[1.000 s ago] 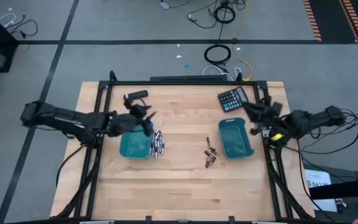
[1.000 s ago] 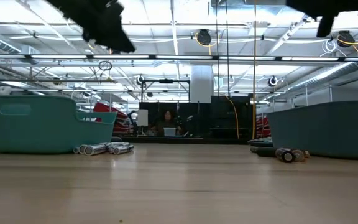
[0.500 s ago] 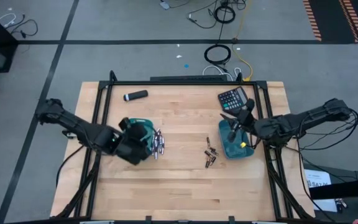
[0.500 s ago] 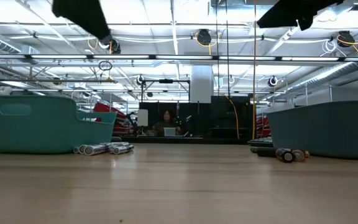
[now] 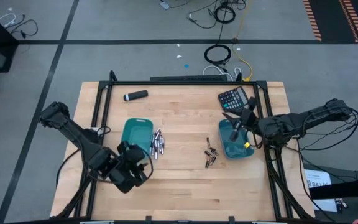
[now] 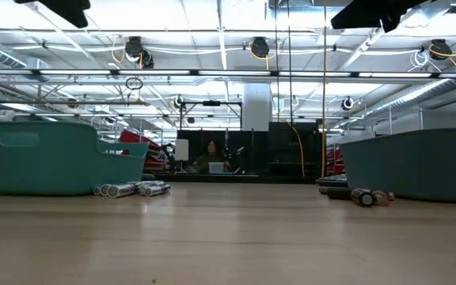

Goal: Sort batteries

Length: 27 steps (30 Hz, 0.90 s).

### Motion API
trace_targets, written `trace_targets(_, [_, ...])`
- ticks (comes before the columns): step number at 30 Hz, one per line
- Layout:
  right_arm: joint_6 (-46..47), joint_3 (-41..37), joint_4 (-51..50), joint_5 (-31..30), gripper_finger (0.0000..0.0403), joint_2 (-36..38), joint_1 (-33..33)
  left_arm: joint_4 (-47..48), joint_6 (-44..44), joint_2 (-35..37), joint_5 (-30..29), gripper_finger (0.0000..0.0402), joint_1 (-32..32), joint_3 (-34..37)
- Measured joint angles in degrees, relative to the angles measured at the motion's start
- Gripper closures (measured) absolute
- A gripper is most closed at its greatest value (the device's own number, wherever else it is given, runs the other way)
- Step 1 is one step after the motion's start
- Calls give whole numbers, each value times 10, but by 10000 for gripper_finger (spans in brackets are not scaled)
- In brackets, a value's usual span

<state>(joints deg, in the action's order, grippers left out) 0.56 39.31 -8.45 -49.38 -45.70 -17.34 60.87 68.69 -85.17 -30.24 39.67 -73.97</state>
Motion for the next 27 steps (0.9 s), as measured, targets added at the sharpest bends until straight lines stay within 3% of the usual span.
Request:
trace_targets(6, [-12,0,-26,1,325,1,0,-6,29,-55,58,240,17,0])
trace_targets(10, [0,0,-55,2,325,0,0,-71,-54,-105,129,240,22,0])
trace_targets(13, [-5,0,-64,2,325,0,0,-66,-115,-132,115,240,26,-5])
trace_targets(18, [-7,-1,-66,-2,325,0,0,52,-144,-170,67,240,24,-27])
trace_targets(27, [-10,0,-66,-3,325,0,9,44,-220,-187,134,240,4,-7])
